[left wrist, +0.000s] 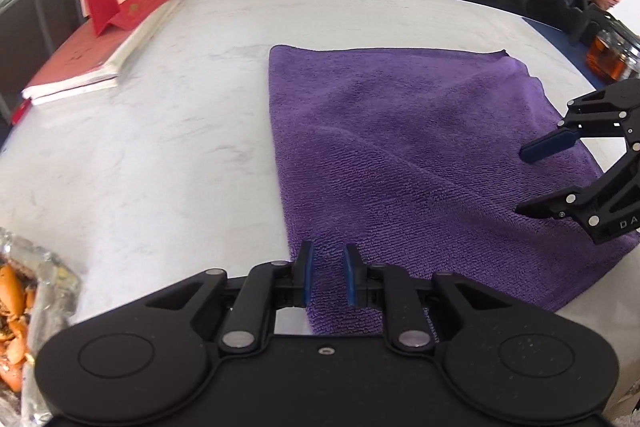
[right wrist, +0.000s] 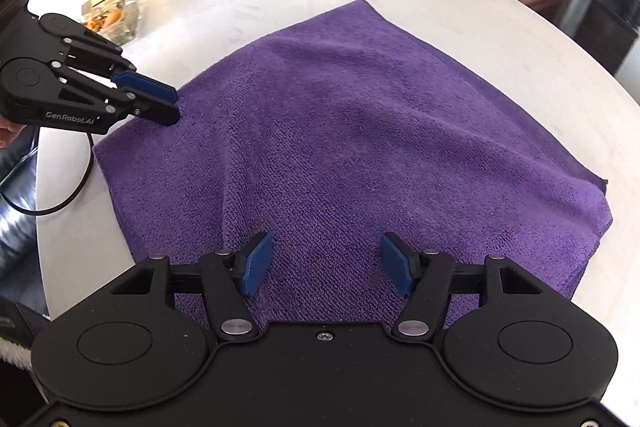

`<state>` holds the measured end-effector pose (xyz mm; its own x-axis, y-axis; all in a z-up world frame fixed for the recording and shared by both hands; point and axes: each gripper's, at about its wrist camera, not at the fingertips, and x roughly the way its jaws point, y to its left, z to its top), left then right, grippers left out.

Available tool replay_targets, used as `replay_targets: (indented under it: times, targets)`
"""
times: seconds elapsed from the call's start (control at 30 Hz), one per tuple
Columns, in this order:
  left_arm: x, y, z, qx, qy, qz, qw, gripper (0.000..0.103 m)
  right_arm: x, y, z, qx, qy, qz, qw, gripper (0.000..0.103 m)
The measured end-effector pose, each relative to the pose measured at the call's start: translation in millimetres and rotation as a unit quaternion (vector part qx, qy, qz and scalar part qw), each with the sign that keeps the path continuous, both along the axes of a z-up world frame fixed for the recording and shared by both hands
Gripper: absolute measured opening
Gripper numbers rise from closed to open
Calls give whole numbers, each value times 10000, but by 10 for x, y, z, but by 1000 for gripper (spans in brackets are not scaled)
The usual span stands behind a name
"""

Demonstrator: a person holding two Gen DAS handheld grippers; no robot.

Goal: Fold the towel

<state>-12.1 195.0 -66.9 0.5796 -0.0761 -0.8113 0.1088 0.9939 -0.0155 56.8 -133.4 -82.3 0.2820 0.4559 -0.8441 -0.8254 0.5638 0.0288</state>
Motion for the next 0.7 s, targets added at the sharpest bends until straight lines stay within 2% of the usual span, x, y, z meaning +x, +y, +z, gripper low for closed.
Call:
replay_targets:
  times: [0.2,0.33,0.47,0.5,0.57,0.67,0.7]
  targets:
    - [-118,-163,116,271,-141,232,9993,16,45,-101,56,300,108,41,9995,59]
    - [-312,-418,424,-109,-536,226,9982,16,144,-283,275,652,-116,-331,9973,59]
    - [-281,-1052,581,-504,-656,-603,9947,16,446,-653,444,1034,-197,-1133,9880,60]
    - [-251,-1271,577,-614,-607,-935,9919,16,523,-801,451,1085,-202,-1357,9846,60]
    - [-226,-1786,532,-747,-419,-1780,9803,16,625,-950,417,1149,-156,-1565,9808,60]
    - [-239,-2320,408,-349,-242,-2611,9644,16,669,-1196,313,1260,16,-1697,9774,60]
    - [-246,-2399,383,-212,-222,-2698,9624,16,661,-1237,273,1281,72,-1674,9775,60]
